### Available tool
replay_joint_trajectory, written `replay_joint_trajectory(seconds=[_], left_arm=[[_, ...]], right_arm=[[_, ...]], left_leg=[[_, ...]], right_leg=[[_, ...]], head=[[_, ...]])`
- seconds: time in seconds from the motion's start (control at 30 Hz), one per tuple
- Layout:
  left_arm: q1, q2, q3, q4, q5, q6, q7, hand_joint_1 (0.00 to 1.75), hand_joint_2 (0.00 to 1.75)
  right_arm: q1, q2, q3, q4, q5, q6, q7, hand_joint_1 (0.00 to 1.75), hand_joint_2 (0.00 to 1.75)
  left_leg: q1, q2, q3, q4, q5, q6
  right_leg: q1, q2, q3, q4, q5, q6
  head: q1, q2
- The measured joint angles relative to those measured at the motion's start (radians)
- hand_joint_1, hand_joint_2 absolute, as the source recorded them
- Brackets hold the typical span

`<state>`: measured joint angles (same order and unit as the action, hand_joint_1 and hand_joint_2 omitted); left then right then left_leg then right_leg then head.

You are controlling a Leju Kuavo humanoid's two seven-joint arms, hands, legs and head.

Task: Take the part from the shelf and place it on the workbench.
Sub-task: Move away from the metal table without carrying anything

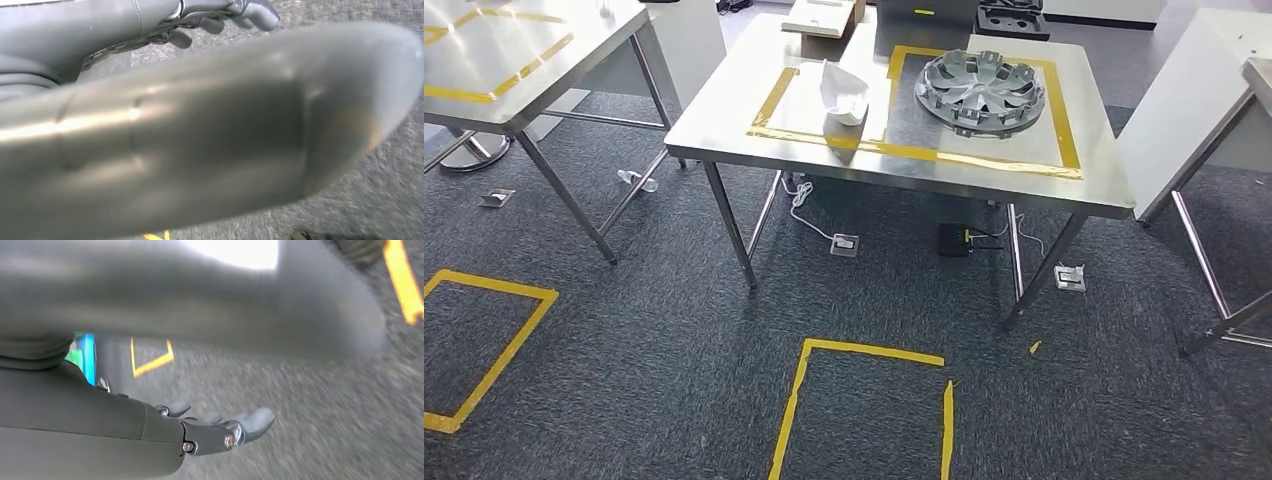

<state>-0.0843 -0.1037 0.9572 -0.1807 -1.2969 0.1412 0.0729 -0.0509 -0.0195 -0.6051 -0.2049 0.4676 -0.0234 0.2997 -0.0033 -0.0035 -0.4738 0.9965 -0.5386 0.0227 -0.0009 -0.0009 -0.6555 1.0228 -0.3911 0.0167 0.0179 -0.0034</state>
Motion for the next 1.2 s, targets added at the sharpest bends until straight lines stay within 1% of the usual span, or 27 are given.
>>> replay_joint_trajectory(seconds=[0.03, 0.1, 0.13, 0.17, 0.2, 0.23, 0.27, 0.3, 0.33, 0.37, 0.4, 0.5, 0.57, 0.6, 0.63, 0.7, 0.73, 0.77, 0.8, 0.83, 0.87, 0.9, 0.93, 0.97, 1.0, 1.1, 1.2], left_arm=[[0.0, 0.0, 0.0, 0.0, -0.003, 0.002, 0.001, 0.0, 0.0], [0.001, 0.0, -0.002, 0.0, -0.012, 0.0, 0.001, 0.0, 0.0], [0.001, 0.0, -0.003, 0.0, -0.015, -0.002, 0.0, 0.0, 0.0], [0.0, 0.0, -0.004, 0.0, -0.017, -0.005, 0.0, 0.0, 0.0], [-0.001, 0.0, -0.006, 0.0, -0.017, -0.007, -0.002, 0.0, 0.0], [-0.002, -0.001, -0.008, 0.0, -0.017, -0.008, -0.003, 0.0, 0.0], [-0.003, -0.002, -0.01, 0.0, -0.017, -0.009, -0.004, 0.0, 0.0], [-0.005, -0.003, -0.011, 0.0, -0.017, -0.01, -0.005, 0.0, 0.0], [-0.006, -0.004, -0.012, 0.0, -0.017, -0.01, -0.005, 0.0, 0.0], [-0.008, -0.005, -0.012, 0.0, -0.017, -0.01, -0.005, 0.0, 0.0], [-0.008, -0.006, -0.012, 0.0, -0.017, -0.01, -0.005, 0.0, 0.0], [-0.009, -0.006, -0.012, 0.0, -0.017, -0.01, -0.005, 0.0, 0.0], [-0.012, -0.007, -0.013, 0.0, -0.018, -0.01, -0.004, 0.0, 0.0], [-0.013, -0.009, -0.014, 0.0, -0.019, -0.017, -0.005, 0.0, 0.44], [-0.015, -0.01, -0.015, 0.001, -0.022, -0.026, -0.007, 0.0, 0.87], [-0.017, -0.013, -0.018, 0.001, -0.026, -0.045, -0.008, 0.0, 1.75], [-0.017, -0.013, -0.019, 0.001, -0.027, -0.047, -0.004, 0.0, 1.75], [-0.016, -0.013, -0.019, 0.001, -0.028, -0.047, 0.005, 0.0, 1.75], [-0.016, -0.013, -0.019, 0.001, -0.028, -0.047, 0.014, 0.0, 1.75], [-0.015, -0.012, -0.019, 0.001, -0.027, -0.048, 0.022, 0.0, 1.75], [-0.014, -0.012, -0.019, 0.001, -0.027, -0.048, 0.026, 0.0, 1.75], [-0.014, -0.011, -0.02, 0.001, -0.026, -0.049, 0.028, 0.0, 1.75], [-0.011, -0.011, -0.023, 0.001, -0.023, -0.049, 0.03, 0.0, 1.75], [-0.007, -0.011, -0.031, 0.001, -0.015, -0.049, 0.03, 0.0, 1.75], [-0.001, -0.011, -0.042, 0.0, -0.002, -0.05, 0.03, 0.0, 1.75], [0.019, -0.007, -0.086, -0.004, 0.064, -0.054, 0.028, 0.0, 1.75], [0.033, -0.001, -0.135, -0.014, 0.147, -0.06, 0.021, 0.0, 1.75]], right_arm=[[0.004, 0.01, -0.011, 0.002, 0.0, 0.001, -0.001, 0.0, 1.75], [0.009, 0.031, -0.021, 0.006, 0.013, 0.012, -0.004, 0.0, 1.75], [0.01, 0.04, -0.023, 0.006, 0.024, 0.022, -0.008, 0.0, 1.75], [0.01, 0.049, -0.023, 0.007, 0.035, 0.031, -0.013, 0.0, 1.75], [0.01, 0.057, -0.023, 0.008, 0.041, 0.038, -0.018, 0.0, 1.75], [0.01, 0.064, -0.023, 0.009, 0.048, 0.042, -0.026, 0.0, 1.75], [0.01, 0.069, -0.023, 0.01, 0.056, 0.045, -0.034, 0.0, 1.75], [0.008, 0.072, -0.022, 0.01, 0.064, 0.048, -0.044, 0.0, 1.75], [0.007, 0.075, -0.021, 0.01, 0.073, 0.051, -0.052, 0.0, 1.75], [0.005, 0.076, -0.02, 0.01, 0.08, 0.054, -0.058, 0.0, 1.75], [0.004, 0.077, -0.018, 0.01, 0.084, 0.056, -0.061, 0.0, 1.75], [0.004, 0.078, -0.018, 0.01, 0.087, 0.057, -0.063, 0.0, 1.75], [0.004, 0.082, -0.016, 0.011, 0.094, 0.058, -0.066, 0.0, 1.75], [0.004, 0.087, -0.011, 0.011, 0.105, 0.062, -0.078, 0.0, 1.75], [0.003, 0.093, -0.005, 0.012, 0.118, 0.065, -0.092, 0.0, 1.75], [0.002, 0.1, 0.01, 0.013, 0.138, 0.065, -0.118, 0.0, 1.75], [0.002, 0.101, 0.013, 0.013, 0.14, 0.06, -0.117, 0.0, 1.75], [0.002, 0.102, 0.014, 0.013, 0.141, 0.055, -0.112, 0.0, 1.75], [0.003, 0.102, 0.015, 0.013, 0.142, 0.052, -0.103, 0.0, 1.75], [0.003, 0.103, 0.016, 0.013, 0.144, 0.05, -0.094, 0.0, 1.75], [0.003, 0.103, 0.016, 0.013, 0.146, 0.049, -0.086, 0.0, 1.75], [0.003, 0.103, 0.017, 0.013, 0.148, 0.047, -0.08, 0.0, 1.75], [0.003, 0.103, 0.02, 0.013, 0.149, 0.045, -0.075, 0.0, 1.75], [0.004, 0.102, 0.026, 0.013, 0.147, 0.043, -0.071, 0.0, 1.75], [0.005, 0.101, 0.034, 0.012, 0.141, 0.041, -0.07, 0.0, 1.75], [0.013, 0.097, 0.065, 0.011, 0.109, 0.038, -0.077, 0.0, 1.75], [0.022, 0.092, 0.097, 0.009, 0.071, 0.038, -0.093, 0.0, 1.75]], left_leg=[[0.001, 0.003, -0.014, -0.001, 0.013, 0.007], [0.0, 0.006, -0.045, 0.001, 0.037, 0.013], [-0.001, 0.007, -0.06, 0.003, 0.048, 0.012], [-0.002, 0.009, -0.075, 0.006, 0.059, 0.012], [-0.003, 0.01, -0.09, 0.009, 0.07, 0.011], [-0.003, 0.011, -0.104, 0.013, 0.079, 0.008], [-0.003, 0.012, -0.117, 0.018, 0.087, 0.006], [-0.004, 0.012, -0.128, 0.022, 0.094, 0.002], [-0.004, 0.013, -0.135, 0.024, 0.101, -0.002], [-0.004, 0.013, -0.14, 0.026, 0.106, -0.006], [-0.005, 0.014, -0.142, 0.027, 0.109, -0.008], [-0.004, 0.014, -0.142, 0.025, 0.111, -0.01], [-0.003, 0.014, -0.142, 0.021, 0.123, -0.019], [-0.001, 0.013, -0.153, 0.044, 0.1, -0.028], [0.002, 0.011, -0.17, 0.088, 0.064, -0.039], [0.006, 0.007, -0.213, 0.224, -0.032, -0.056], [0.008, 0.007, -0.221, 0.273, -0.047, -0.059], [0.009, 0.007, -0.214, 0.291, -0.04, -0.061], [0.01, 0.007, -0.187, 0.268, -0.019, -0.061], [0.011, 0.007, -0.142, 0.209, 0.007, -0.061], [0.011, 0.007, -0.091, 0.132, 0.021, -0.06], [0.01, 0.005, -0.048, 0.065, 0.027, -0.056], [0.009, 0.004, -0.022, 0.019, 0.025, -0.052], [0.008, 0.003, -0.012, -0.003, 0.019, -0.047], [0.007, 0.002, -0.013, -0.007, 0.02, -0.042], [0.004, 0.003, -0.018, -0.008, 0.022, -0.031], [0.001, 0.003, -0.023, -0.004, 0.025, -0.021]], right_leg=[[-0.001, 0.002, -0.013, 0.033, -0.041, 0.005], [-0.002, 0.003, -0.044, 0.152, -0.154, 0.012], [-0.003, 0.003, -0.054, 0.216, -0.192, 0.014], [-0.003, 0.003, -0.054, 0.262, -0.204, 0.014], [-0.003, 0.003, -0.038, 0.275, -0.193, 0.013], [-0.002, 0.003, -0.002, 0.25, -0.168, 0.011], [-0.002, 0.003, 0.051, 0.19, -0.144, 0.008], [-0.001, 0.003, 0.108, 0.112, -0.138, 0.004], [0.001, 0.003, 0.154, 0.044, -0.142, -0.002], [0.004, 0.003, 0.184, -0.003, -0.152, -0.006], [0.006, 0.003, 0.195, -0.025, -0.162, -0.01], [0.008, 0.003, 0.194, -0.025, -0.16, -0.012], [0.009, 0.004, 0.186, -0.026, -0.151, -0.022], [0.007, 0.003, 0.174, -0.03, -0.139, -0.033], [0.005, 0.002, 0.16, -0.034, -0.126, -0.043], [0.0, -0.001, 0.131, -0.039, -0.1, -0.054], [0.0, -0.002, 0.122, -0.039, -0.092, -0.053], [0.0, -0.002, 0.113, -0.038, -0.085, -0.051], [-0.001, -0.003, 0.106, -0.037, -0.078, -0.048], [-0.002, -0.003, 0.1, -0.035, -0.073, -0.045], [-0.002, -0.003, 0.095, -0.033, -0.069, -0.04], [-0.002, -0.003, 0.09, -0.03, -0.065, -0.035], [0.0, -0.003, 0.087, -0.028, -0.061, -0.029], [0.002, -0.002, 0.084, -0.025, -0.059, -0.027], [0.003, -0.002, 0.082, -0.024, -0.057, -0.032], [0.005, 0.0, 0.08, -0.026, -0.051, -0.057], [0.003, 0.0, 0.079, -0.031, -0.043, -0.049]], head=[[0.002, 0.0], [0.009, 0.0], [0.01, 0.0], [0.01, 0.0], [0.01, 0.0], [0.01, 0.0], [0.01, 0.0], [0.01, 0.0], [0.01, 0.0], [0.009, 0.0], [0.009, 0.0], [0.008, 0.0], [0.01, 0.0], [0.01, 0.0], [0.01, 0.0], [0.008, 0.0], [0.008, 0.0], [0.008, 0.0], [0.008, 0.0], [0.008, 0.0], [0.008, 0.0], [0.007, 0.0], [0.007, 0.0], [0.007, 0.0], [0.007, 0.0], [0.007, 0.0], [0.008, 0.0]])
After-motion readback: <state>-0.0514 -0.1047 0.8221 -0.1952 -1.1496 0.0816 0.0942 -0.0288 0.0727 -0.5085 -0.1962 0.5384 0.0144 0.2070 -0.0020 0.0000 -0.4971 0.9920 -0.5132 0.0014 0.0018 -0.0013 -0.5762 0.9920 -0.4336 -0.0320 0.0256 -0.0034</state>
